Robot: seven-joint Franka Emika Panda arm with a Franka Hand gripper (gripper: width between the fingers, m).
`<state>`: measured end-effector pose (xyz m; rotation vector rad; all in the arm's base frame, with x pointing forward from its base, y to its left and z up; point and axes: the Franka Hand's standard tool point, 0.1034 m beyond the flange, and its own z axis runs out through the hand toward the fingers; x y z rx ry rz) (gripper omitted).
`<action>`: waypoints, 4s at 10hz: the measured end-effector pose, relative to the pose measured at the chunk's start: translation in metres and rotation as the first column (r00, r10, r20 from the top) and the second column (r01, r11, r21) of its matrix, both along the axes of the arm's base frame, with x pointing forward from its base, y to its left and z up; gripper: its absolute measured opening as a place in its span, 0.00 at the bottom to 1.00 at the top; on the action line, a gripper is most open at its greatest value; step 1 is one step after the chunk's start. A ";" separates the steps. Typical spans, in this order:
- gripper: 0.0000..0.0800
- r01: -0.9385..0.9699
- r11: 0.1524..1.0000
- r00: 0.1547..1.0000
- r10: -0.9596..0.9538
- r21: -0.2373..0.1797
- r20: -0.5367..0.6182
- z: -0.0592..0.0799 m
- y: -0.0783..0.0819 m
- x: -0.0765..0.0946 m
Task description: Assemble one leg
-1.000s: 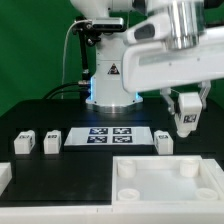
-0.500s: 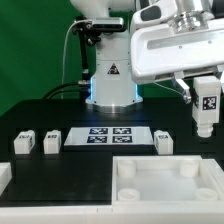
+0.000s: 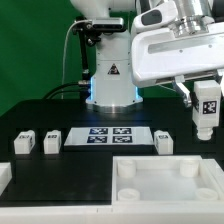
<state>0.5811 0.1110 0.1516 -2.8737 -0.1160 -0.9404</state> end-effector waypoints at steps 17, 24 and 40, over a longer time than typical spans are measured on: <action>0.36 0.009 1.000 0.999 -0.008 0.017 -0.044 -0.074 0.002 0.035; 0.36 0.009 1.000 0.998 -0.008 0.016 -0.055 -0.084 0.002 0.030; 0.81 0.000 1.000 0.983 0.003 0.014 -0.183 -0.062 -0.009 0.044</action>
Offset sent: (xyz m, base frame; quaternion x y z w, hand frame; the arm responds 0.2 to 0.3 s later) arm 0.0386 0.0171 -0.0268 0.0302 0.0246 0.0230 0.9990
